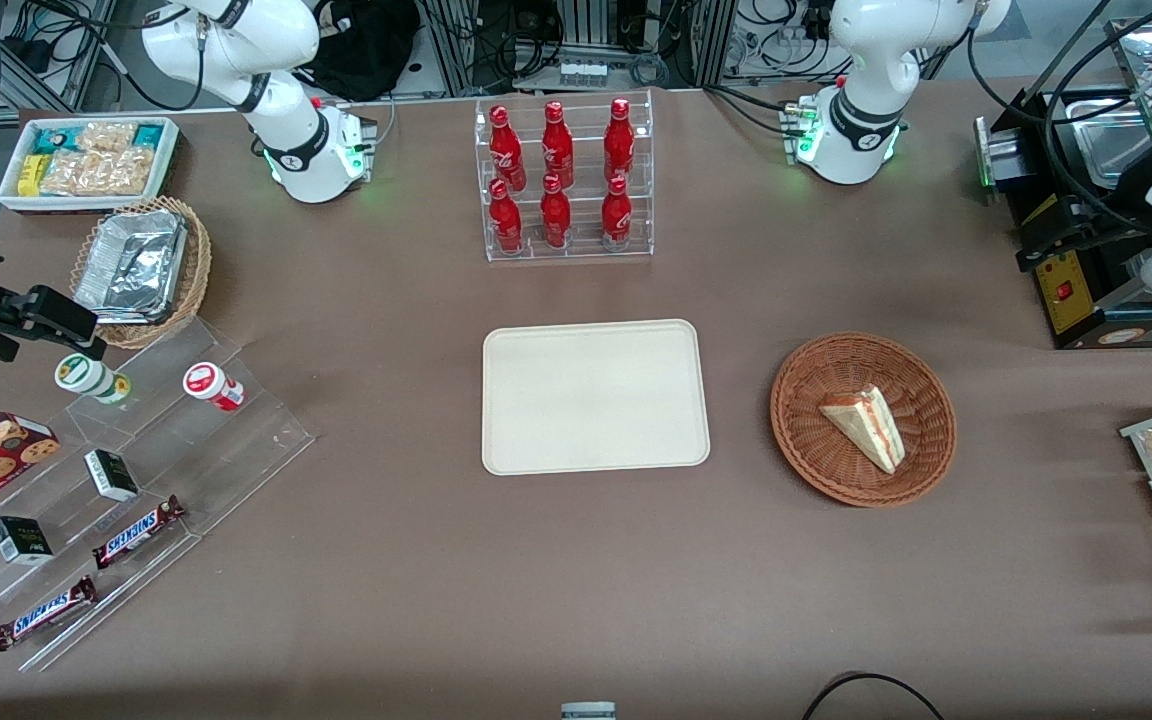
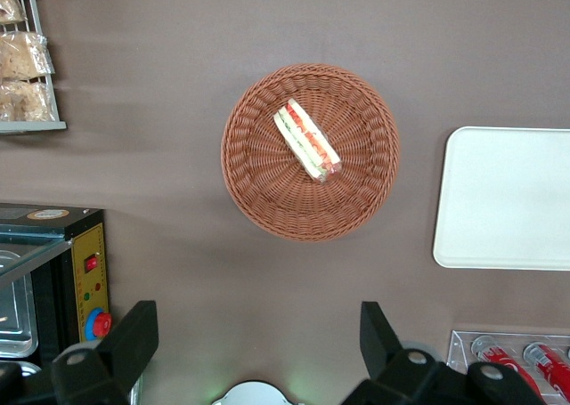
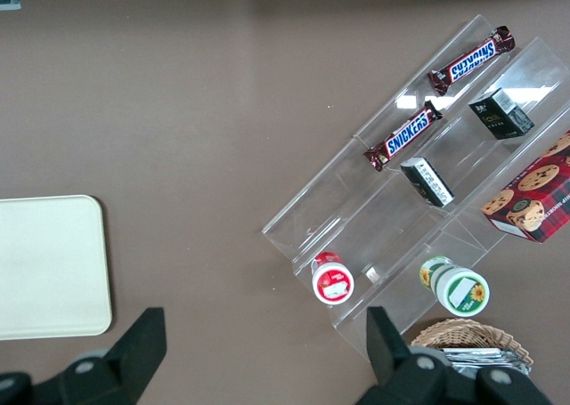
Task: Place sandwich from basket to tray
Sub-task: 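Move the left gripper over the wrapped sandwich in the wicker basket, then lower the left gripper and close it on the sandwich's wrapped edge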
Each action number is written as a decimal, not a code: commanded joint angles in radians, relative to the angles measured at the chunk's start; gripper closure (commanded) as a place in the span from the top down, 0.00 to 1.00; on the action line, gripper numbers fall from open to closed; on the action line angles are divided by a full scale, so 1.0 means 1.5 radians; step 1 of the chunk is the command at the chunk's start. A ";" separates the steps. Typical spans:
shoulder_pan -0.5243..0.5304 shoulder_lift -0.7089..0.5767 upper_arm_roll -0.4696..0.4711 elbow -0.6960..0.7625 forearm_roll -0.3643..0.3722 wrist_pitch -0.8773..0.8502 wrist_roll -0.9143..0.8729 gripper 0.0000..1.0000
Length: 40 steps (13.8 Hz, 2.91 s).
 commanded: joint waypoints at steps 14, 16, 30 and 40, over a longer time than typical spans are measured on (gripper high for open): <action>-0.001 0.061 -0.025 -0.239 0.044 0.301 -0.191 1.00; -0.001 0.065 -0.029 -0.291 0.044 0.384 -0.272 1.00; -0.007 0.153 -0.054 -0.495 0.041 0.693 -0.498 1.00; -0.007 0.173 -0.054 -0.448 0.042 0.682 -0.489 0.09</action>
